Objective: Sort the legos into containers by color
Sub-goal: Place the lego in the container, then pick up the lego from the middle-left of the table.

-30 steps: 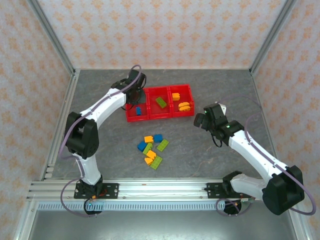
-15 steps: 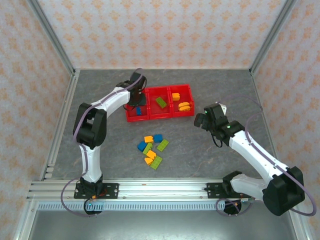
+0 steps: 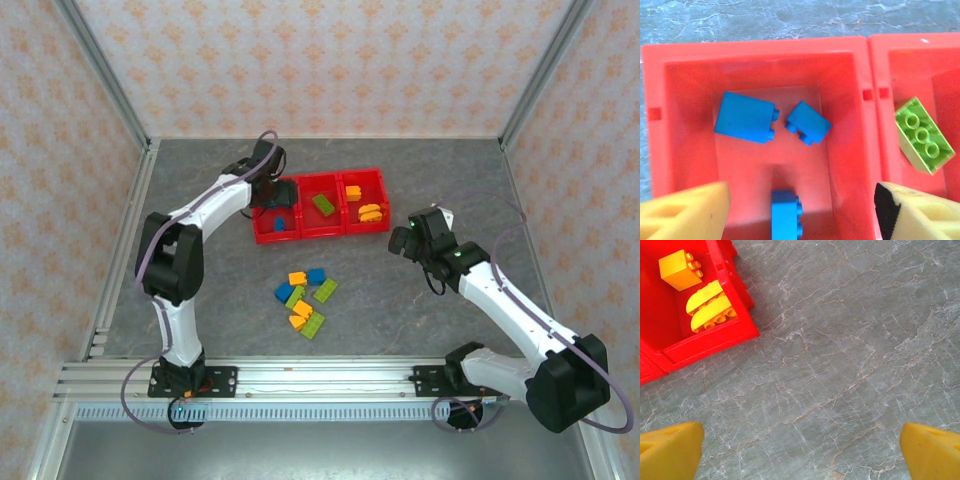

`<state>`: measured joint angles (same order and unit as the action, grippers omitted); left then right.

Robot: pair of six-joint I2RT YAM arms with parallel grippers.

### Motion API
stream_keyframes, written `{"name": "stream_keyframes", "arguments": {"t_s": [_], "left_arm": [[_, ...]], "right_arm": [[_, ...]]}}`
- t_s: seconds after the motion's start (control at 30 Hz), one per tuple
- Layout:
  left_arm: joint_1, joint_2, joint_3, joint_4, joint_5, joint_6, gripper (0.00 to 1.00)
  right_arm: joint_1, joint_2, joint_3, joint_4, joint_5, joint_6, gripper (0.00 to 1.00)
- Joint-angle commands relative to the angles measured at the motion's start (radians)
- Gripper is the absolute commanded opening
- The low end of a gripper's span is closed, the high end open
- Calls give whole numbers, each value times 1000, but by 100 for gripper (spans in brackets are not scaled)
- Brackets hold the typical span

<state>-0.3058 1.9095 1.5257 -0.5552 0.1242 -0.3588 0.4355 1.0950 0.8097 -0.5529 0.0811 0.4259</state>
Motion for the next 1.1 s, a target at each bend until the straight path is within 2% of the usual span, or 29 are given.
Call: {"name": "stream_keyframes", "arguments": {"t_s": [0.0,0.13,0.27,0.57,0.73,0.9,1.07], "left_arm": [[-3,-114,-58,23,33,3,81],[-10,-193,-127,12,63,-9,87],[-48,-260,-197,-10,57,-27,99],[-227,-248,-312,2,37,-95,99],[-296,-229,-308,2,48,-72,94],[-339,-184,-252,-62,73,56,91],[-411,-66,-110,-262,-38,207,90]], "right_arm": [[-4,-37,-3,-2,9,16,100],[-4,-57,-19,12,-4,32,100],[-4,-66,-36,26,-18,50,100],[-4,-64,-74,78,-34,111,100],[-4,-71,-81,67,-28,111,100],[-4,-95,-92,61,-15,118,100],[-4,-111,-104,64,-2,137,100]]}}
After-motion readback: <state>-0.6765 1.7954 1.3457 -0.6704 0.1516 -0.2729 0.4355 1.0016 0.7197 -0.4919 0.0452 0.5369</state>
